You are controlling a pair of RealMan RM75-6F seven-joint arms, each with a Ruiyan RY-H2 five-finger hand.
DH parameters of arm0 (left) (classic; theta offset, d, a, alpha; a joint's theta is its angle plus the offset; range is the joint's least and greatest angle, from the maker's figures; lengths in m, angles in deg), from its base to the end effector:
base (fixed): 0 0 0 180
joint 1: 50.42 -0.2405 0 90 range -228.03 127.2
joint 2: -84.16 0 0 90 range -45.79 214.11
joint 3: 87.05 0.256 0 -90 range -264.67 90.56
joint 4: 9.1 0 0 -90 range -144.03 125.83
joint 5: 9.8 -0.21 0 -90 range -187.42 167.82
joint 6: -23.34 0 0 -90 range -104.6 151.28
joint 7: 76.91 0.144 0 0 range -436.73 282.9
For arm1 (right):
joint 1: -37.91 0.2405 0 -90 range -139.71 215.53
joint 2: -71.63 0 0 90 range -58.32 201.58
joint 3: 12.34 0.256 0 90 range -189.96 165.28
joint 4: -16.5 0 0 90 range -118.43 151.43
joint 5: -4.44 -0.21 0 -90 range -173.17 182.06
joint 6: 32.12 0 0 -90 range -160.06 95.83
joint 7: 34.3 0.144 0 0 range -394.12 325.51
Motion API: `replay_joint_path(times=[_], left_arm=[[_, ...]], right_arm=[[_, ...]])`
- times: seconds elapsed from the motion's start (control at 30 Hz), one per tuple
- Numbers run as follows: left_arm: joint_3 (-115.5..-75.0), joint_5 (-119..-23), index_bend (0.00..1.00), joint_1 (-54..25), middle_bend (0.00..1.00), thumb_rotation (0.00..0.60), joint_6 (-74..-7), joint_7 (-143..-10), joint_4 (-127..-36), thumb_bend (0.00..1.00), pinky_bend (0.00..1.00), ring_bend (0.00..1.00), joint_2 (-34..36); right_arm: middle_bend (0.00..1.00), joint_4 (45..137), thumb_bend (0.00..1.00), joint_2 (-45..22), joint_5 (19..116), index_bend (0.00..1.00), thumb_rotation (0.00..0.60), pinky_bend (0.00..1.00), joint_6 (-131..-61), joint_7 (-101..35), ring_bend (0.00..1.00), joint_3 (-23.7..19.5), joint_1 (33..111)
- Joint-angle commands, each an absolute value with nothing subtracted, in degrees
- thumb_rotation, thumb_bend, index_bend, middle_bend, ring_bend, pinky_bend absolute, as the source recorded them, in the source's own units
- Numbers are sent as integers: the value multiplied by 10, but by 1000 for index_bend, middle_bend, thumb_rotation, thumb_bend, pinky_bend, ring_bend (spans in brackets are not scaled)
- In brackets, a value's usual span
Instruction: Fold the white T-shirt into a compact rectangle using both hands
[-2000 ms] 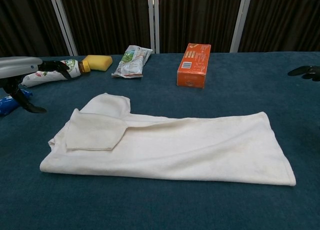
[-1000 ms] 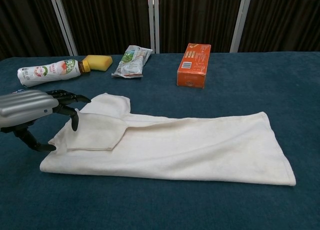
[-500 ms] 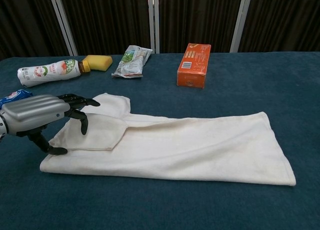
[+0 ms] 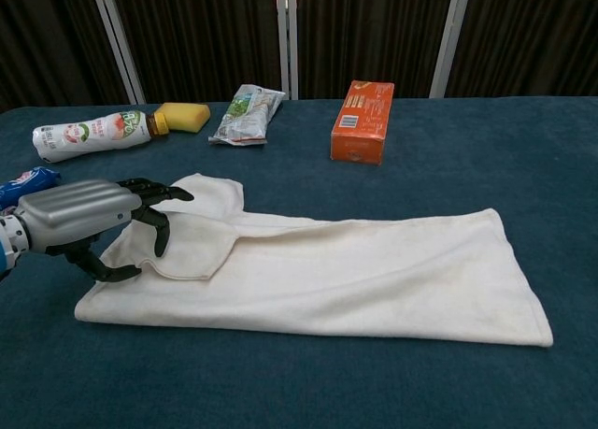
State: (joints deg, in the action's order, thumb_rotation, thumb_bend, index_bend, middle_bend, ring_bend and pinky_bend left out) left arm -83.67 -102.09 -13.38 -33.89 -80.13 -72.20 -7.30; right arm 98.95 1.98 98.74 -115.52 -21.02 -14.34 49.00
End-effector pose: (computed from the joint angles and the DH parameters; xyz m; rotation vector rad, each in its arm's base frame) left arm -0.2358 0.3101 -0.0348 -2.1509 -0.7701 -0.8341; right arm -0.3060 -0.1972 0.1197 1.5875 -0.9939 1.0801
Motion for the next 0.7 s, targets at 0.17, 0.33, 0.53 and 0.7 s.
replay_joint_path(times=[0.17, 0.33, 0.53, 0.7], left_arm=[[-839, -1017, 533, -131, 0, 600, -336, -811, -731, 553, 0, 0, -67], [-840, -1012, 585, -128, 0, 600, -331, -809, -737, 558, 0, 0, -63], [-856, -993, 669, -126, 0, 600, -328, -837, -750, 558, 0, 0, -65], [-892, -955, 695, -114, 0, 600, -311, -881, -770, 560, 0, 0, -60]], right_arm=[[0, 989, 20, 20, 990, 166, 600, 0, -1156, -210, 0, -142, 489], [0, 990, 19, 20, 991, 172, 600, 0, -1156, -211, 0, -142, 488], [0, 990, 20, 20, 992, 176, 600, 0, -1156, -214, 0, -141, 487], [0, 989, 19, 18, 991, 178, 600, 0, -1153, -217, 0, -140, 487]])
